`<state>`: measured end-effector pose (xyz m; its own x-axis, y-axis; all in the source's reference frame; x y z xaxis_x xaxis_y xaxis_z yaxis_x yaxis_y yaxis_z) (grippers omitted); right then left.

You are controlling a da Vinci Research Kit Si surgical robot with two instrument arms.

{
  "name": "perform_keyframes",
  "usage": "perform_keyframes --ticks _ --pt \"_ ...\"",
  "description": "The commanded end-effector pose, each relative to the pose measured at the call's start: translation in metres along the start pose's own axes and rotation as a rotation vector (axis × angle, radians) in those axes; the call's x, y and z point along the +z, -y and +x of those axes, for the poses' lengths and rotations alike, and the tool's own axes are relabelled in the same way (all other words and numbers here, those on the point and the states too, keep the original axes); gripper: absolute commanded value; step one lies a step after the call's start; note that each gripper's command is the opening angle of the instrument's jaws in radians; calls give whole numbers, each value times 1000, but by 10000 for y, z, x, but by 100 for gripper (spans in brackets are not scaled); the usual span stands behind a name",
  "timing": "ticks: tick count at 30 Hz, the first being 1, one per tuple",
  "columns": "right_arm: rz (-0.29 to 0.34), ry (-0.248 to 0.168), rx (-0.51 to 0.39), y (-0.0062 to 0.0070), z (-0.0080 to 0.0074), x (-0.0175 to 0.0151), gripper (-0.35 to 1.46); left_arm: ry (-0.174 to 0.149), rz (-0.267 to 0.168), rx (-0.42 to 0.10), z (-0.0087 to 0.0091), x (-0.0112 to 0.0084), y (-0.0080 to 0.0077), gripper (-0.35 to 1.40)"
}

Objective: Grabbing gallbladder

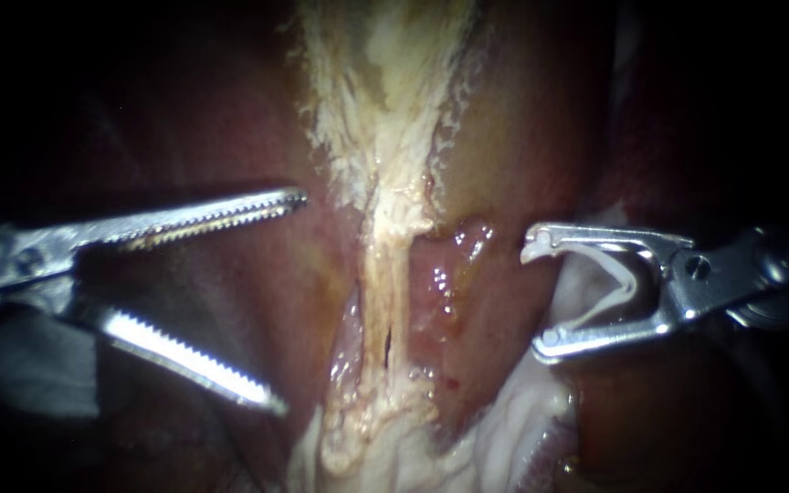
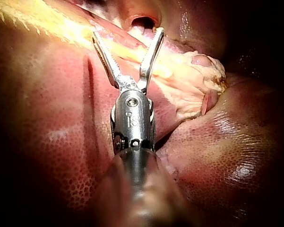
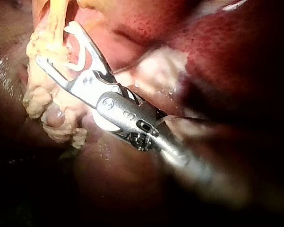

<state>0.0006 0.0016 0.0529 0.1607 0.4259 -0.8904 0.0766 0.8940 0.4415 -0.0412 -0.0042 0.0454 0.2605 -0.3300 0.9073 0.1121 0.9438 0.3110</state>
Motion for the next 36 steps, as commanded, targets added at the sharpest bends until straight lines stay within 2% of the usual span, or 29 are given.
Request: perform_keyframes --ticks 1,3,5,9,12,16,19,20,26,36 --pt "0 0 0 0 0 0 59 0 1 0 0 0 0 99" --pt "0 0 0 0 0 0 59 0 -2 0 0 0 0 99" --pt "0 0 0 0 0 0 59 -6 -23 5 0 1 0 98" --pt "0 0 0 0 0 0 59 -20 -120 -158 -2 4 -1 84" --pt "0 0 0 0 0 0 59 -19 -196 -272 -4 10 -1 67" --pt "0 0 0 0 0 0 59 -56 -262 -363 -6 24 -4 52" --pt "0 0 0 0 0 0 59 -100 -298 -415 -8 37 -6 47" --pt "0 0 0 0 0 0 59 -118 -309 -424 -9 41 -7 47" --pt "0 0 0 0 0 0 59 -168 -352 -463 -9 57 -13 41" --pt "0 0 0 0 0 -1 59 -218 -397 -487 4 68 -32 31"
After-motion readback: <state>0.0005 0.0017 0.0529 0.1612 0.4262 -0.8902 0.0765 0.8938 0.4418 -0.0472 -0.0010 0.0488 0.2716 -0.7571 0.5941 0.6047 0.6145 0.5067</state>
